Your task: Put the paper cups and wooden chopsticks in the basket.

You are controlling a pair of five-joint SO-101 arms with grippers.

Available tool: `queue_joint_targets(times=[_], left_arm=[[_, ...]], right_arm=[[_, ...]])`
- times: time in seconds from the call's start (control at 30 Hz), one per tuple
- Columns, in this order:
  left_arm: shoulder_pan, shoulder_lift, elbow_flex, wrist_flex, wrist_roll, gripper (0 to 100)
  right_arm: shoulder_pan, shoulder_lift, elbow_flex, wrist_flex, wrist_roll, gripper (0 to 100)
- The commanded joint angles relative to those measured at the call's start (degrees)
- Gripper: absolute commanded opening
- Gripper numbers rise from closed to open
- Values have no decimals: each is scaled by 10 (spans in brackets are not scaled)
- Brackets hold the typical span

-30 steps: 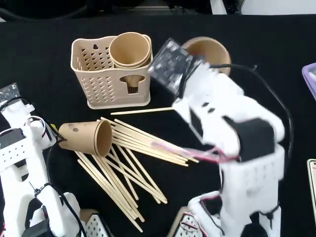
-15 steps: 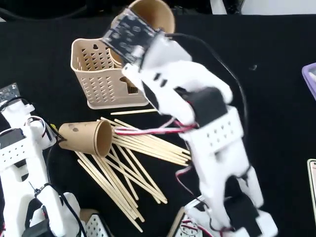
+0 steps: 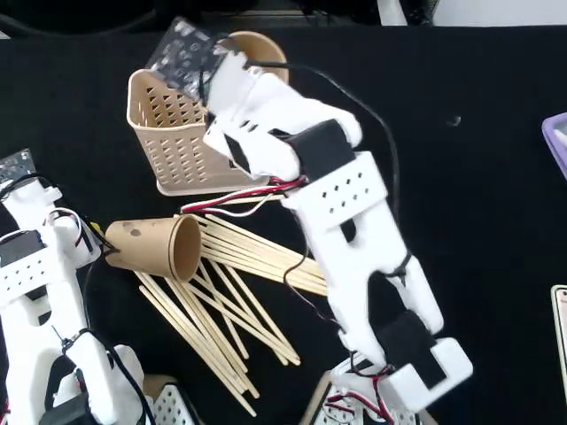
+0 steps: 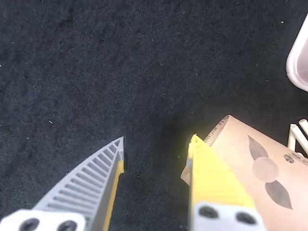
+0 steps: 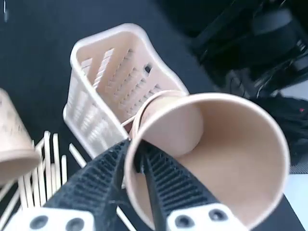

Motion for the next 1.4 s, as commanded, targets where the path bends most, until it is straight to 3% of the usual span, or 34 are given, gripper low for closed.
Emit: queue_joint_targets(times=[0.0, 0.73, 0.83, 0.97, 1.03, 1.37], left_arm=[[-6, -6, -7, -11, 1, 220], [-6, -6, -7, -10, 1, 220], [-6, -6, -7, -10, 1, 220], [-6, -6, -7, -10, 1, 220], [-6, -6, -7, -10, 1, 220], [-6, -6, -7, -10, 1, 220]], right_arm=[[-11, 17, -26, 24, 41, 11], [-11, 109, -116, 11, 42, 18], [-8, 116, -145, 11, 32, 103], [-8, 116, -180, 14, -47, 286], [-8, 116, -194, 16, -56, 319], [-8, 114, -221, 50, -55, 217]])
